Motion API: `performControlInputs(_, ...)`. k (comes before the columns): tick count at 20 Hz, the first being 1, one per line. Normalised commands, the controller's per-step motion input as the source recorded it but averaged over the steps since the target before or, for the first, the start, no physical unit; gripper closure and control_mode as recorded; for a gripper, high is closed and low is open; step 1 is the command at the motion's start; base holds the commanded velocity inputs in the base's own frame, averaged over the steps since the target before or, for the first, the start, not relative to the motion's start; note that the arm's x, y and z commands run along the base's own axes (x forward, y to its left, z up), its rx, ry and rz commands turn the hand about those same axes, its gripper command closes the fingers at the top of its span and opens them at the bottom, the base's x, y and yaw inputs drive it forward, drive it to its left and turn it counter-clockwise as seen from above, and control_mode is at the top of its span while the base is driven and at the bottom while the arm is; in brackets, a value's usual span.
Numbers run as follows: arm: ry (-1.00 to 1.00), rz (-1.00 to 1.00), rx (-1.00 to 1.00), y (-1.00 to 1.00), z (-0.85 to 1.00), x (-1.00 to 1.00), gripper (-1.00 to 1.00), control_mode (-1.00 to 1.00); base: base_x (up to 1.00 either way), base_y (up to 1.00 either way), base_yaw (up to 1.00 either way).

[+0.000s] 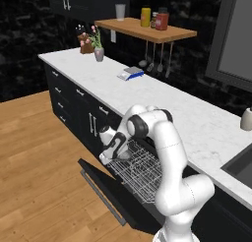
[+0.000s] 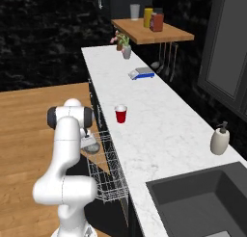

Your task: Pick up the cup and bowl from the counter, place them in the dishwasher, and close the dishwasher door.

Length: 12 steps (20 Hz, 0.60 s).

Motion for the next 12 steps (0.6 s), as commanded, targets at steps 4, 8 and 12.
performControlInputs(4, 0.00, 0.00, 0.03, 0.00, -0.15, 0.12, 1.00, -1.00, 0.00, 0.00, 0.00)
performControlInputs(8, 0.03, 0.00, 0.03, 0.05, -0.22, 0.25, 1.00, -1.00, 0.00, 0.00, 0.00)
performControlInputs(12, 0.03, 0.00, 0.03, 0.16, -0.18, 0.09, -1.00, -1.00, 0.00, 0.00, 0.00)
